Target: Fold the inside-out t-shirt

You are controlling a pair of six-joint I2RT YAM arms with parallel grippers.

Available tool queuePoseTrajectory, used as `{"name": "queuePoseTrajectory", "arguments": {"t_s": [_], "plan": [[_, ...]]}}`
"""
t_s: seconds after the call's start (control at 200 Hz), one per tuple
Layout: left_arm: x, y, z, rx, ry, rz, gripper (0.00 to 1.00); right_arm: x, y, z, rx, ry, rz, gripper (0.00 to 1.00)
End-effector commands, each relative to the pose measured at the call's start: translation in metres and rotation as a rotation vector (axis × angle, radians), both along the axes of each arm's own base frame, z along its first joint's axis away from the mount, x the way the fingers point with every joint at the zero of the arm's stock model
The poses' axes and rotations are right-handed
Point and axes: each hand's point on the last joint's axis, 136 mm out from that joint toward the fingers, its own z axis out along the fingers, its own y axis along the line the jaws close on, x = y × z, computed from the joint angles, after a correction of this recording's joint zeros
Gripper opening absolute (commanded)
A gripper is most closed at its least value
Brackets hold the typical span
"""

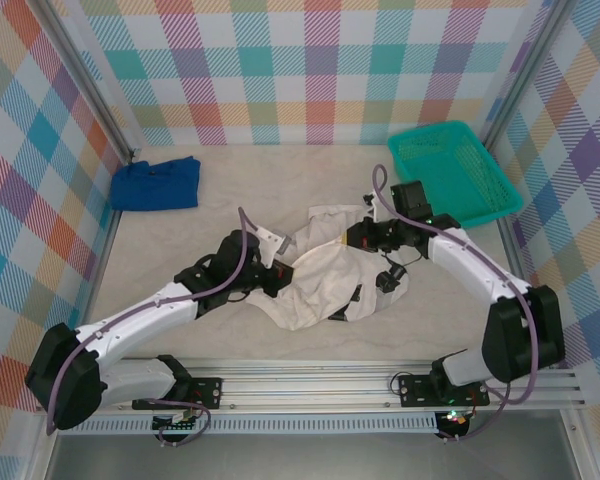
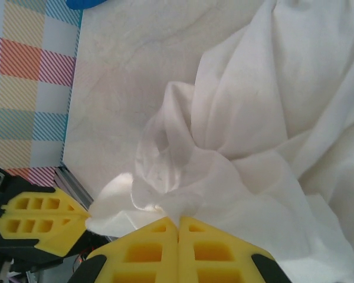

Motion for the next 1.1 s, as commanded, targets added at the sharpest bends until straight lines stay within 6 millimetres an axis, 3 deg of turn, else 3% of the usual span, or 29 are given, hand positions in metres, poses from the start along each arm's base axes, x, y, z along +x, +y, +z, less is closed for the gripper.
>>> {"name": "queuePoseTrajectory", "arguments": {"t_s": [0.0,0.115,0.285,0.55,0.715,0.845,1.095], "plan": [[0.011,0.020,-0.010,-0.016,0.015,0.137,0.00,0.024,0.021,0.015,0.062,-0.024,0.002,0.00],[0.019,0.033,-0.020,-0.028,0.046,0.213,0.00,0.037,0.035,0.001,0.051,0.003,0.020,0.00],[0.030,0.027,-0.029,-0.017,0.086,0.222,0.00,0.049,0.043,-0.013,0.044,0.021,0.030,0.00],[0.032,0.022,-0.039,-0.075,0.199,0.290,0.40,0.048,0.043,-0.020,0.030,0.025,0.035,0.00],[0.029,0.022,-0.051,-0.113,0.262,0.334,0.52,0.047,0.043,-0.020,0.027,0.022,0.041,0.00],[0.032,0.024,-0.058,-0.114,0.285,0.375,0.56,0.046,0.044,-0.019,0.031,0.018,0.046,0.00],[0.041,0.019,-0.071,-0.088,0.336,0.406,0.55,0.045,0.043,-0.020,0.030,0.018,0.047,0.00]]}}
